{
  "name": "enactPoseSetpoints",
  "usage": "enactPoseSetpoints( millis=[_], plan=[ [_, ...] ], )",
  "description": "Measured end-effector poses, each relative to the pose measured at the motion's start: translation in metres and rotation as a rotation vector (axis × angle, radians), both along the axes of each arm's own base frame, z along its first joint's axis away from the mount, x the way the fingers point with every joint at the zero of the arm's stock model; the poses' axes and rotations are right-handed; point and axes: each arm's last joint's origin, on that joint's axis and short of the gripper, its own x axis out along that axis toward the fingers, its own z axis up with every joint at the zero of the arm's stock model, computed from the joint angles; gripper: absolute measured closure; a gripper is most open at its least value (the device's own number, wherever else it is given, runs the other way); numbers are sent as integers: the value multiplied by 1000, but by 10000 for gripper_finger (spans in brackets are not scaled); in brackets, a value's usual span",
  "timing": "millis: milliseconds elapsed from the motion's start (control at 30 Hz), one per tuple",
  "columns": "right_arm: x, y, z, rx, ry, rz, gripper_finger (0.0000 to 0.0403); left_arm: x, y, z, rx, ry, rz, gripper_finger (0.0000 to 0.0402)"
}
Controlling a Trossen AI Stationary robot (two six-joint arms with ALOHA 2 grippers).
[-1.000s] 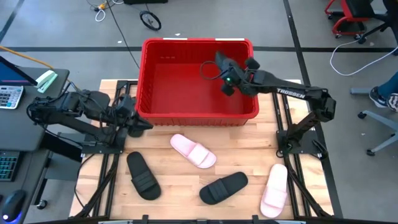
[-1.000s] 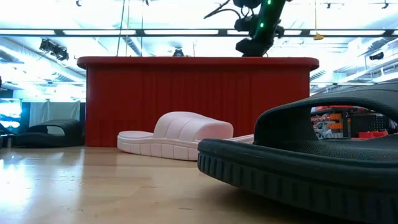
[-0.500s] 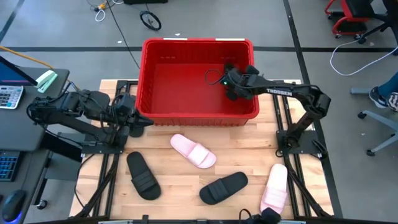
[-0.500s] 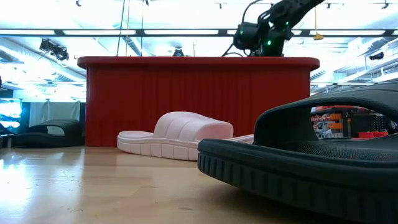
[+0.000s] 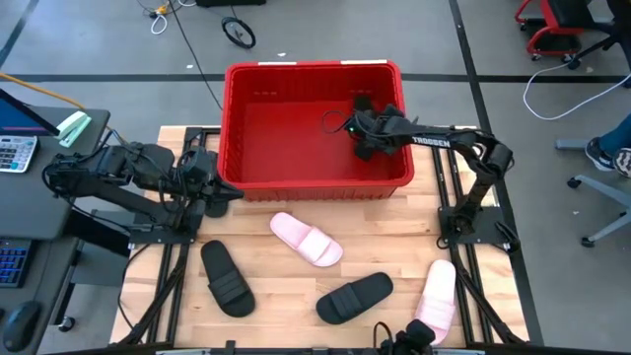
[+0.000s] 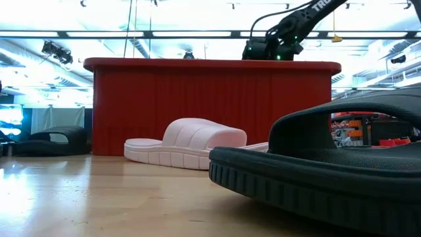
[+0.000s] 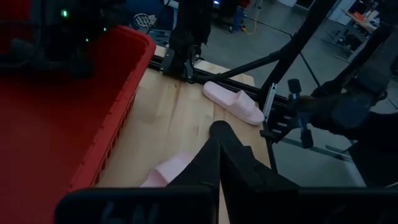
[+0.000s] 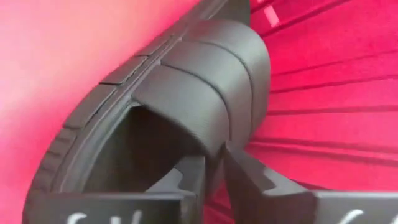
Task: Pick and place slides into bin
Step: Put the black slide into the red bin
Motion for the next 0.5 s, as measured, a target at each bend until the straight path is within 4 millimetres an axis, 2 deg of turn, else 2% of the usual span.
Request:
enactPoseSetpoints(
  millis=[167,233,500],
  plan=[
    [-5,1,22,51,-149,16,302,0,0,0,-54,2,18,387],
    [-6,0,22,91,-184,9,283,0,0,0,-74,3,26,382],
    [-5,6,19,129,-139,31,227,0,0,0,-75,2,26,387]
  ],
)
